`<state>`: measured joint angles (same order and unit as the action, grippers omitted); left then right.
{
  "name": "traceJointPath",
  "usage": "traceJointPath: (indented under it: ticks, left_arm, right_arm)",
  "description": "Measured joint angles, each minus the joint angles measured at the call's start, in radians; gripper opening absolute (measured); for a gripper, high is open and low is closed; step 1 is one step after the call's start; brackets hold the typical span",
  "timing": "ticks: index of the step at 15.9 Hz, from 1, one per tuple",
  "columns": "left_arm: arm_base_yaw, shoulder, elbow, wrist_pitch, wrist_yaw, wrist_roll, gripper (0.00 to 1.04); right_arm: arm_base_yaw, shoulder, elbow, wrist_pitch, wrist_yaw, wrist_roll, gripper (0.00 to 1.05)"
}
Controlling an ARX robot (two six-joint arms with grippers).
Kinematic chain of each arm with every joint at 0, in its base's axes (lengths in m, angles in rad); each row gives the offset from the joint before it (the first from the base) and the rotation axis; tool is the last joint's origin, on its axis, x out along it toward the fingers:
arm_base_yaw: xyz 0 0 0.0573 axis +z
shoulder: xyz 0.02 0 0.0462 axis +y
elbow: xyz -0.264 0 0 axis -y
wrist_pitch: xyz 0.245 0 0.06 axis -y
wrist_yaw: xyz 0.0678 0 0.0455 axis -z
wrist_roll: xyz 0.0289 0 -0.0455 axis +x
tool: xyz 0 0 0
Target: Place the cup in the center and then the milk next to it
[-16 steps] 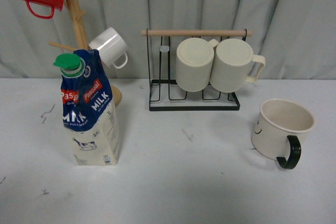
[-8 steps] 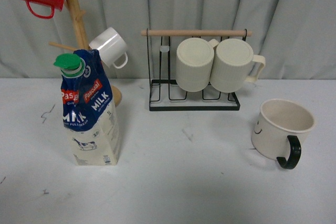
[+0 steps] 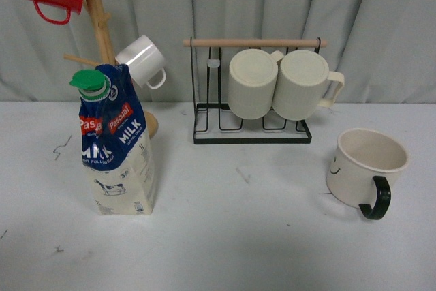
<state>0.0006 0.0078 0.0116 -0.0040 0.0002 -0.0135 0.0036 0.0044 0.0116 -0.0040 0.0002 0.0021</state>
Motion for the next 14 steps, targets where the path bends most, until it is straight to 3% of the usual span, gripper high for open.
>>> traceJointPath:
  ticks: [14]
  left_arm:
    - [0.000,0.000,0.000,0.000,0.000,0.000,0.98]
  right_arm:
    - [0.000,0.000,0.000,0.000,0.000,0.000,0.98]
